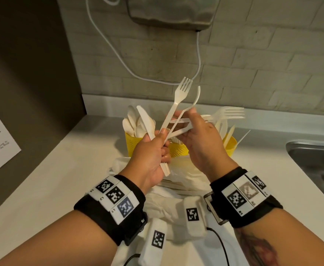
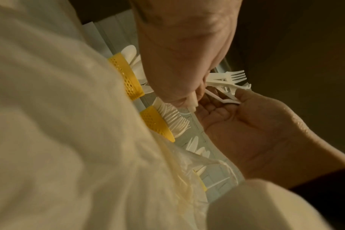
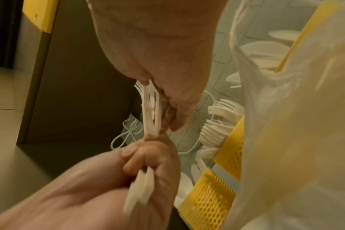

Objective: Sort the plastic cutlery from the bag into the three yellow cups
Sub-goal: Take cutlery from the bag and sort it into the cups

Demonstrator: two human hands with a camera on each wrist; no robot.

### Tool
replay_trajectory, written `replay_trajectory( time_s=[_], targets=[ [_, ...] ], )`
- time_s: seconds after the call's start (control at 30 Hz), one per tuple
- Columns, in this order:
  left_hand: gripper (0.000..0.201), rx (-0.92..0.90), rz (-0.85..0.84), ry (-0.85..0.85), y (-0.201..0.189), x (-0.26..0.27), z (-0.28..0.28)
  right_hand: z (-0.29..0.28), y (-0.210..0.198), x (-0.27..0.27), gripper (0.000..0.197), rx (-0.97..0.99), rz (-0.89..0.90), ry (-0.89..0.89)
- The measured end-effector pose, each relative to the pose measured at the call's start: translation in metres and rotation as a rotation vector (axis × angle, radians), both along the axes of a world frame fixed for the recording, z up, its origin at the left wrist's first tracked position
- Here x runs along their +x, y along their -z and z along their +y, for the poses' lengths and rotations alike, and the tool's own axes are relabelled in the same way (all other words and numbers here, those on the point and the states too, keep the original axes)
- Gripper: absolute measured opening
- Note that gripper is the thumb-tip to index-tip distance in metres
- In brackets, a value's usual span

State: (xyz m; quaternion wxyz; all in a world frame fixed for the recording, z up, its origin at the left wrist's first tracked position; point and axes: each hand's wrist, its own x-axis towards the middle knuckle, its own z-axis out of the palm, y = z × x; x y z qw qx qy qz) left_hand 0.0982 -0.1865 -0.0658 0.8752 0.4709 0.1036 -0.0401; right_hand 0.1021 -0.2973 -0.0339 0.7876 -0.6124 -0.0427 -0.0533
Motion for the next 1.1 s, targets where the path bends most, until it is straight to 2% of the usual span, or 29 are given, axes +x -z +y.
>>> replay_trajectory(
  time_s=[0.17, 0.27, 0.53, 0.63, 0.73, 0.77, 0.83, 0.9, 0.97, 1.1],
  targets=[
    [0.010, 0.008, 0.008, -0.007, 0.004, -0.001, -0.006, 0.000, 0.001, 0.007, 0.020, -0.062, 0.041, 0.001],
    [0.013, 0.000, 0.007, -0.004, 0.004, -0.002, -0.009, 0.004, 0.006, 0.006, 0.016, -0.077, 0.069, -0.007],
    [0.015, -0.108, 0.029, 0.022, 0.002, -0.001, -0.006, 0.002, 0.007, 0.000, 0.038, 0.093, 0.151, -0.308],
    [0.010, -0.098, 0.045, -0.015, 0.002, -0.002, -0.009, 0.001, 0.007, 0.002, 0.049, 0.247, 0.187, -0.326],
    [0.012, -0.092, 0.075, -0.059, 0.002, 0.001, -0.012, -0.005, 0.010, 0.005, 0.061, 0.394, 0.181, -0.419],
    [0.011, -0.091, 0.088, -0.055, 0.002, 0.001, -0.013, -0.007, 0.011, 0.006, 0.063, 0.370, 0.174, -0.439],
    [0.010, -0.094, 0.123, -0.019, 0.002, 0.003, -0.012, -0.010, 0.011, 0.007, 0.061, 0.187, 0.148, -0.398],
    [0.014, -0.057, 0.161, 0.024, 0.002, 0.006, -0.010, -0.012, 0.008, 0.010, 0.048, -0.051, 0.091, -0.302],
    [0.014, 0.055, 0.135, 0.058, 0.003, 0.007, -0.009, -0.015, 0.002, 0.013, 0.032, -0.197, 0.057, -0.219],
    [0.019, 0.201, 0.046, 0.032, 0.006, 0.010, -0.008, -0.016, -0.005, 0.021, 0.016, -0.254, 0.087, -0.153]
  ],
)
